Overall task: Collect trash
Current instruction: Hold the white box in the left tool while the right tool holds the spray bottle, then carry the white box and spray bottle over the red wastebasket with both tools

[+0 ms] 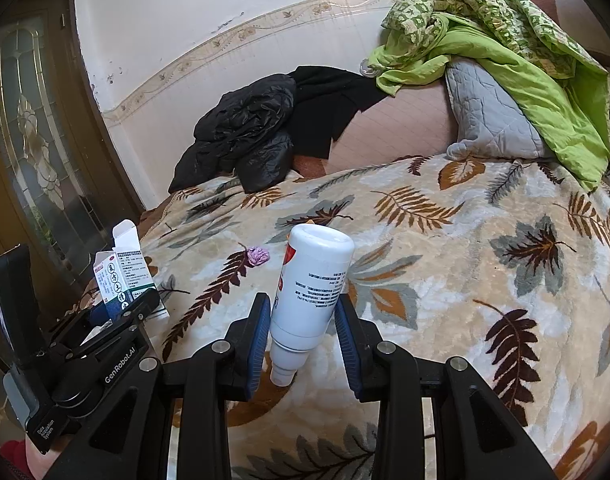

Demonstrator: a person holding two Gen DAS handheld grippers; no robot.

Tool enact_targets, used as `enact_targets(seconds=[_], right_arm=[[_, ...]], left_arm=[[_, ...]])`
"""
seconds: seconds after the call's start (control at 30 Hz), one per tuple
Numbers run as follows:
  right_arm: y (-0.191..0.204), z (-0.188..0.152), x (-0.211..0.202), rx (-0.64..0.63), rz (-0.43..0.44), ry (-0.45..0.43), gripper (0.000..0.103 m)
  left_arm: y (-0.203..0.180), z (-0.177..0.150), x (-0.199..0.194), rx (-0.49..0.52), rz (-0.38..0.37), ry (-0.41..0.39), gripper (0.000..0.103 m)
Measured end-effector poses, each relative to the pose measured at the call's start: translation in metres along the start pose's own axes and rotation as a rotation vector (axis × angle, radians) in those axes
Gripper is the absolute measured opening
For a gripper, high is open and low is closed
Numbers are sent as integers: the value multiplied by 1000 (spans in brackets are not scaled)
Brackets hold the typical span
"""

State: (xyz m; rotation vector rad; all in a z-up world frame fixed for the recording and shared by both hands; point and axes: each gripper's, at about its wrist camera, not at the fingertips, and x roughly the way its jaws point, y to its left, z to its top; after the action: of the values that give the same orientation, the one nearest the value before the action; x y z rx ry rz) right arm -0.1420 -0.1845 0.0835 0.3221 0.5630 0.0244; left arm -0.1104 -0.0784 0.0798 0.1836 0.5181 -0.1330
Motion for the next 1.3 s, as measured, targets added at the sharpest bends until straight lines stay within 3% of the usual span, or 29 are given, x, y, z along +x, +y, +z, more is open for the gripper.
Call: enact_targets(seconds=[0.63,0.77,0.97,1.17,1.3], right_arm=[[0,0,0,-1,0,0,36],[0,2,-3,5,-4,-8,36],[-24,6,-30,94,-23,-52,35],[-60,-3,-77,215,-45,-74,35],[-89,-11,-127,231,-111,-92,35]], left_arm=[[-3,-1,-2,0,-1,0,40],[-4,0,-2,0,-32,1,40],[-24,2,-15,28,-171,-26,40],[-61,0,-39,100,-407,-32,40],[-93,1,-65,155,-574,-43,40]])
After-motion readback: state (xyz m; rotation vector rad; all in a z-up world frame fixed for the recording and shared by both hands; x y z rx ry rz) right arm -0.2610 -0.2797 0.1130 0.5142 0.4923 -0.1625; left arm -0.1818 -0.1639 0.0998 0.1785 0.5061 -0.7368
